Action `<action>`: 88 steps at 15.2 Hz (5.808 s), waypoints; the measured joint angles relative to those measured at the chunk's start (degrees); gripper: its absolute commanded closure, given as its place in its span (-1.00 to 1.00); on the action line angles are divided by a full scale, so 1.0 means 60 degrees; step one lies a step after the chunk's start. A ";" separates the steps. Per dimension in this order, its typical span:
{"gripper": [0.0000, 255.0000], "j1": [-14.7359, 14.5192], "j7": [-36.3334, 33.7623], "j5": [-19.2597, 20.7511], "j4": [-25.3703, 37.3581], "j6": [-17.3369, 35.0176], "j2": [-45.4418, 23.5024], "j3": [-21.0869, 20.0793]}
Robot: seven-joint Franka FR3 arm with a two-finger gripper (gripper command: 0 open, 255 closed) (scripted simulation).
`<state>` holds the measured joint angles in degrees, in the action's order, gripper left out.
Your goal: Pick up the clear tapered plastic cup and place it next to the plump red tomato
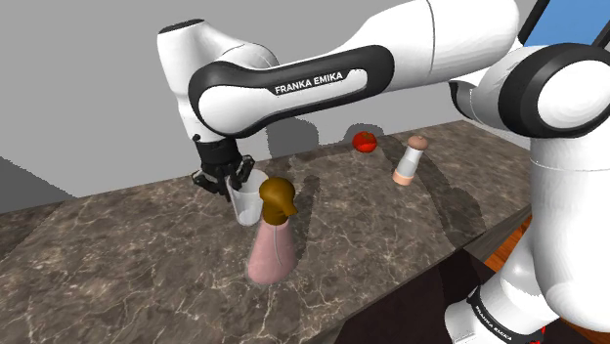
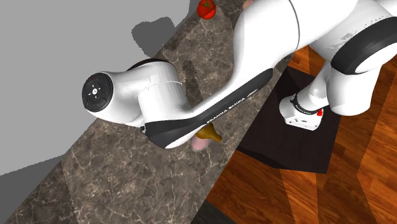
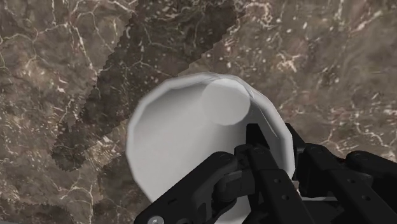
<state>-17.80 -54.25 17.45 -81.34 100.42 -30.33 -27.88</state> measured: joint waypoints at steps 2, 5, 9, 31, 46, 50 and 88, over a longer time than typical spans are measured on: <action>1.00 -0.0045 0.0035 -0.0016 0.0291 -0.0277 -0.0005 -0.0010; 1.00 -0.0082 0.0086 -0.0045 0.0613 -0.0622 0.0030 -0.0027; 1.00 -0.0110 0.0157 -0.0100 0.0985 -0.1080 0.0137 -0.0056; 1.00 -0.0566 0.0668 0.0020 0.4168 -0.3877 -0.0156 -0.0011; 1.00 0.2871 0.3804 -0.1487 -0.1417 -0.1702 0.3895 0.0696; 1.00 0.3431 0.4740 -0.1691 -0.2236 -0.1419 0.4590 0.1100; 1.00 0.5702 0.8817 -0.1418 -0.4872 0.1710 0.4671 0.3338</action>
<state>16.41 -1.35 8.94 -110.57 110.68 -2.30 -7.86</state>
